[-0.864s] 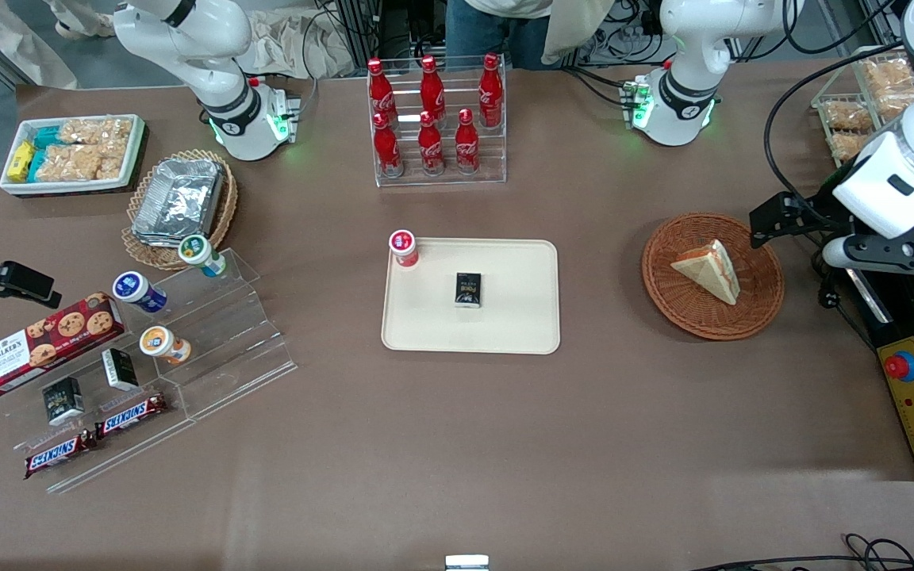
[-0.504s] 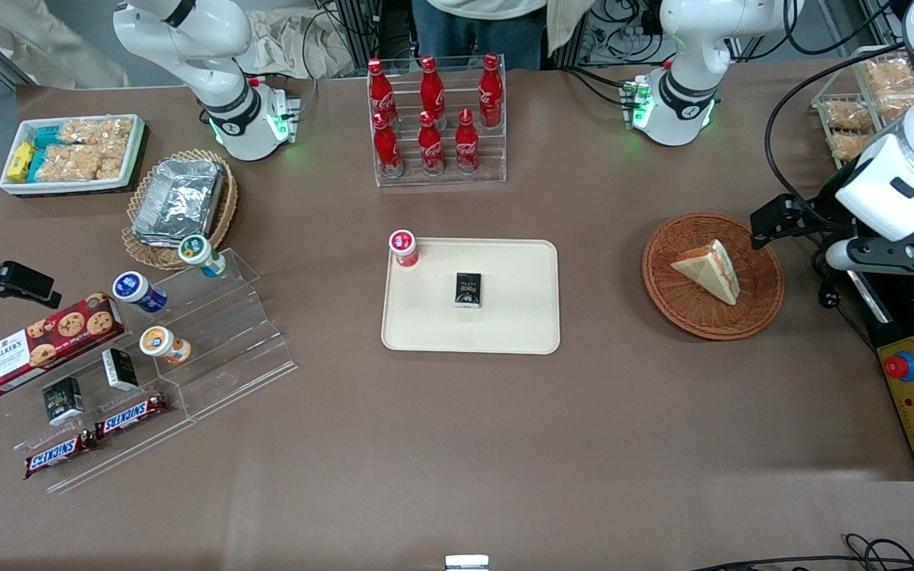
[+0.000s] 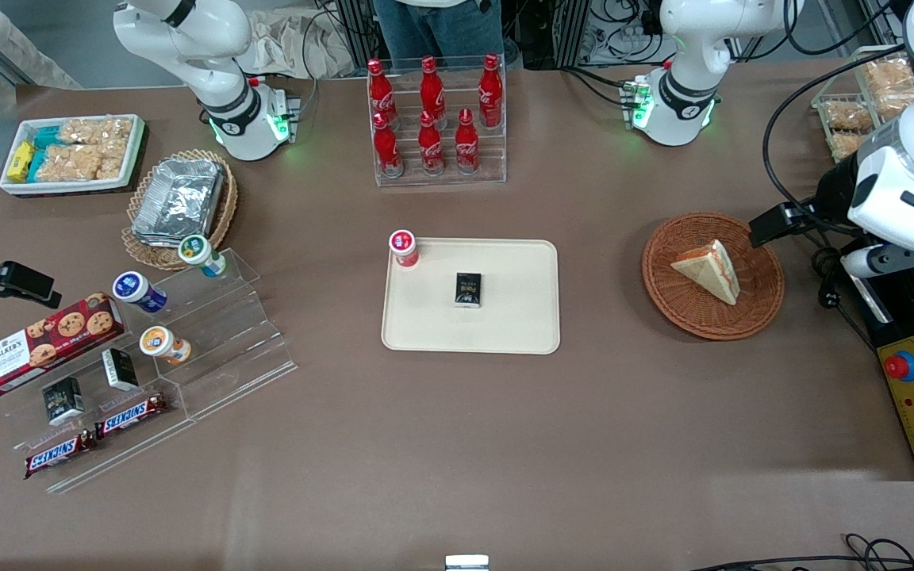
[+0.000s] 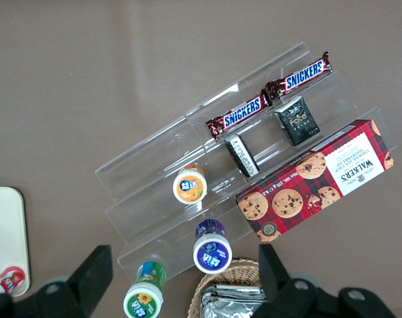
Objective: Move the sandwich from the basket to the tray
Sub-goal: 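Move the left gripper over the wicker basket toward the sandwich, then lower the left gripper and close it on the wrapped sandwich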
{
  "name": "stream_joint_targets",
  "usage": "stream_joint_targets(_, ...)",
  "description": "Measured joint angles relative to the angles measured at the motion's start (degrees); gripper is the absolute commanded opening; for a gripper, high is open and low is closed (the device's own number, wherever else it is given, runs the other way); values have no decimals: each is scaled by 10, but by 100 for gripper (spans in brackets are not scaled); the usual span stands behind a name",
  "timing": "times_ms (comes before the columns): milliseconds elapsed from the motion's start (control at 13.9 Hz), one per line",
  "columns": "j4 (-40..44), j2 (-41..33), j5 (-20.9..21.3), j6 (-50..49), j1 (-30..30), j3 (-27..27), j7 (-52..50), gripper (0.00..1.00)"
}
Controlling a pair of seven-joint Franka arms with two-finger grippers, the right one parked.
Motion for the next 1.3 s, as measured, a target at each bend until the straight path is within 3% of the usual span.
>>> stream_joint_targets(216, -58, -39, 1, -3, 0, 0, -77, 100)
stream_joint_targets(504, -274, -174, 19, 129, -2, -12, -212, 100)
stream_joint_targets(648, -337, -207, 24, 155, -3, -27, -247, 100)
stream_joint_targets(1296, -399, -198, 27, 210, -1, -23, -250, 100)
